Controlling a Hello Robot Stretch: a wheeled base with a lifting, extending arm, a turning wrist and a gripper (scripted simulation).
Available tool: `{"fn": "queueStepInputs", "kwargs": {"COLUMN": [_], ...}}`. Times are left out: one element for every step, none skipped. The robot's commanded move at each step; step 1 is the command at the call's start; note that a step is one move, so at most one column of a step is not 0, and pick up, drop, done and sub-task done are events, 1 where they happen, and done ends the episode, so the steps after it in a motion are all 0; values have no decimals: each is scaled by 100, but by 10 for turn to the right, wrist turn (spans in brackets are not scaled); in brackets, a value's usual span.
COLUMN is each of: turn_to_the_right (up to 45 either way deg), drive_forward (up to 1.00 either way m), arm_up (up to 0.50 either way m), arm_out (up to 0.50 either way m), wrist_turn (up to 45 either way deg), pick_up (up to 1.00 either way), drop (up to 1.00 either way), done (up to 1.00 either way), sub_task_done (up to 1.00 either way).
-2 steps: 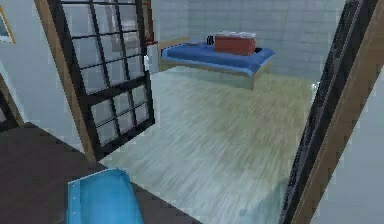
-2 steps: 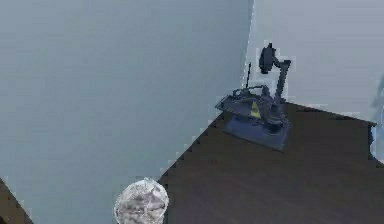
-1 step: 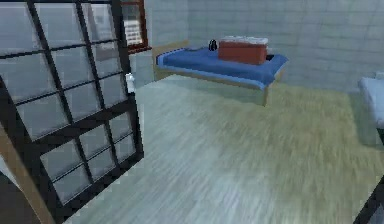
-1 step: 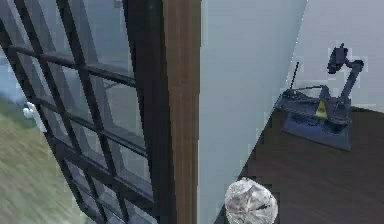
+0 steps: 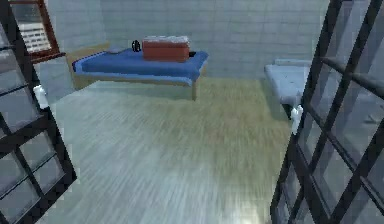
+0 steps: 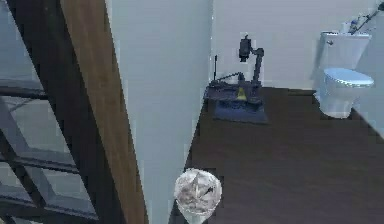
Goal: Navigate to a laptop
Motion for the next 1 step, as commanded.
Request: {"fn": "queueStepInputs", "kwargs": {"turn_to_the_right": [0], "drive_forward": [95], "arm_up": [0], "arm_out": [0], "wrist_turn": [0], "pick_up": [0], "drop": [0], "done": [0], "sub_task_done": [0]}}
